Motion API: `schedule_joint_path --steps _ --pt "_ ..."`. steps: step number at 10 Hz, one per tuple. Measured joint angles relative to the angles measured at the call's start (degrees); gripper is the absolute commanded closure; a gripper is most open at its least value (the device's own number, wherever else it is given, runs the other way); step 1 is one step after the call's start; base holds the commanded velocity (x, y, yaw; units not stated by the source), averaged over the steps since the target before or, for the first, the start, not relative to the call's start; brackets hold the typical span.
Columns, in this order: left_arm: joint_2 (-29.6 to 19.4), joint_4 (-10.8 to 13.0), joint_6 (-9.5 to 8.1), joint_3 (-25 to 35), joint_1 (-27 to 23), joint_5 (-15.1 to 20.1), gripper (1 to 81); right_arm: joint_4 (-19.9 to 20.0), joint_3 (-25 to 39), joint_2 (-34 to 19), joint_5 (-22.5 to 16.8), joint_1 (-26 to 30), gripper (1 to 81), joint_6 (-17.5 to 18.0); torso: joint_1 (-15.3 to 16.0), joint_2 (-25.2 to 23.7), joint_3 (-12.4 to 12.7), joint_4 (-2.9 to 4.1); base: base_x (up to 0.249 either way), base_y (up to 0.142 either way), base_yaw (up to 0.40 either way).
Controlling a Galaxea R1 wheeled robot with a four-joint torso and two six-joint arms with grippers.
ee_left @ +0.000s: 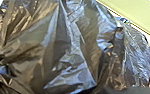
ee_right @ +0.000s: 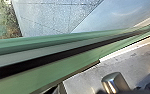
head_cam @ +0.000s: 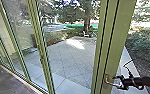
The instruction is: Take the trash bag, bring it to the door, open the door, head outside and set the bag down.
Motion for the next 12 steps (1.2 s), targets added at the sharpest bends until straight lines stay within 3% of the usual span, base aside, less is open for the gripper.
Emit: schedule_joint_path --steps 5,12 --pt "0.0 0.0 -0.02 -0.3 0.0 0.0 81.1 0.0 -4.9 4.2 0.2 -2.7 1.0 0.7 0.0 0.0 0.0 0.00 0.000 0.000 0.000" --pt "0.6 0.0 0.00 -1.7 0.0 0.0 81.1 -0.2 -9.5 6.8 5.3 -8.0 1.0 6.7 -0.2 0.0 0.1 -0.09 0.000 0.000 0.000"
